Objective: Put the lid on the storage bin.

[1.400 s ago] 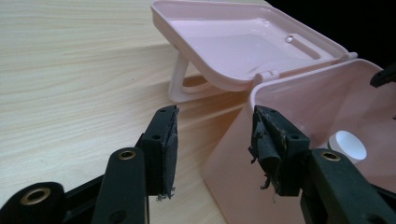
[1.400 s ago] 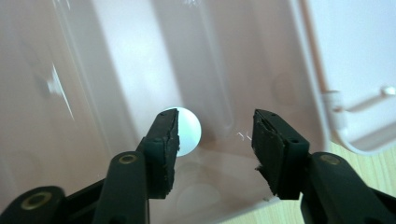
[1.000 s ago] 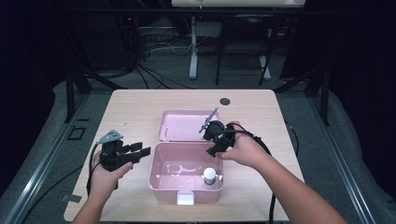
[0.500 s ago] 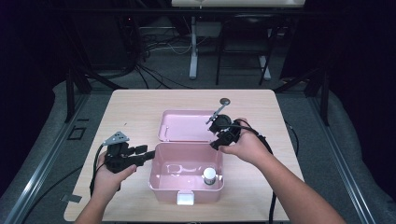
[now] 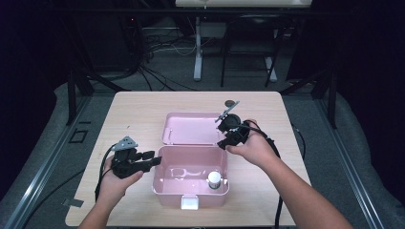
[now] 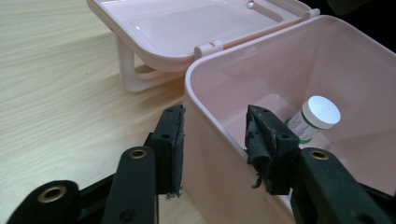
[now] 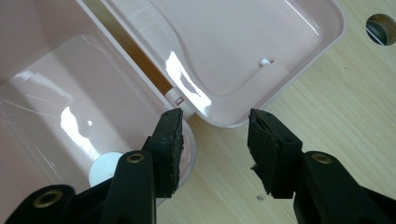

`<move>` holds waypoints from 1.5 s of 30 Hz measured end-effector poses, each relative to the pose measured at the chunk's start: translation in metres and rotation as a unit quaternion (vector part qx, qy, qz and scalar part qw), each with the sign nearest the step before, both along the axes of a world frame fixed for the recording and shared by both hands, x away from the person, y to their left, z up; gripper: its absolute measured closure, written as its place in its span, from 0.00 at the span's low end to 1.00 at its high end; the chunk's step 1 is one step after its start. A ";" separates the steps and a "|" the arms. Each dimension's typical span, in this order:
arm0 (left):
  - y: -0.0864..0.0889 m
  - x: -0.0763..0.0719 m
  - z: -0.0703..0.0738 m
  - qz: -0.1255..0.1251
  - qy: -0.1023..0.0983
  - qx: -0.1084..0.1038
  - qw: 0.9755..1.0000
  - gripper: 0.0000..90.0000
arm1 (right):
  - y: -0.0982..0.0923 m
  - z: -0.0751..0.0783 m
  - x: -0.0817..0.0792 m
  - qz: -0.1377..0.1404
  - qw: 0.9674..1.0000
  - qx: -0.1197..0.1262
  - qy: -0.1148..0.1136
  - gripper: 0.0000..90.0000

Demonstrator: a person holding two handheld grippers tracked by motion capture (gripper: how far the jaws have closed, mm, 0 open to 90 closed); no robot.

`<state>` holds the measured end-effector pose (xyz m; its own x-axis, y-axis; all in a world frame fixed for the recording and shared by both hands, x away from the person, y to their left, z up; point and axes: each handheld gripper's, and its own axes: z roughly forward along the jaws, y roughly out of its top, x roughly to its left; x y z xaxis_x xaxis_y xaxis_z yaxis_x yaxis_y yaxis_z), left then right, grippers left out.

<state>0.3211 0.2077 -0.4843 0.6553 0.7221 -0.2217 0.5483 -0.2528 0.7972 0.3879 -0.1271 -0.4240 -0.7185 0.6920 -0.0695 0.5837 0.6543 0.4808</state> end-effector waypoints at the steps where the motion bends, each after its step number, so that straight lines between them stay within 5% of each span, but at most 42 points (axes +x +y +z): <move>1: -0.001 0.000 0.000 -0.002 -0.001 0.001 1.000 0.67 | -0.001 0.000 0.000 -0.002 1.000 0.001 -0.003 0.61; 17: -0.004 -0.003 0.000 -0.008 -0.015 0.016 1.000 0.72 | -0.013 -0.002 0.014 -0.065 0.997 0.040 -0.023 0.60; 24: -0.004 -0.003 0.000 -0.009 -0.016 0.016 1.000 0.72 | -0.011 -0.011 0.024 -0.086 0.995 0.037 -0.028 0.61; 32: -0.004 -0.003 0.000 -0.009 -0.016 0.015 1.000 0.72 | -0.007 -0.017 0.042 -0.129 0.989 0.068 -0.015 0.67; 39: -0.004 -0.003 0.000 -0.008 -0.013 0.014 1.000 0.72 | -0.005 -0.022 0.055 -0.162 0.984 0.069 -0.012 0.69; 45: -0.003 -0.003 -0.001 -0.008 -0.012 0.008 1.000 0.72 | -0.005 -0.028 0.066 -0.198 0.977 0.083 0.001 0.69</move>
<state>0.3186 0.2048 -0.4855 0.6717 0.7150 -0.1937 0.5243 -0.2741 0.8062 0.4544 -0.1325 -0.4520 -0.3916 0.9177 0.0675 0.7764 0.2902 0.5595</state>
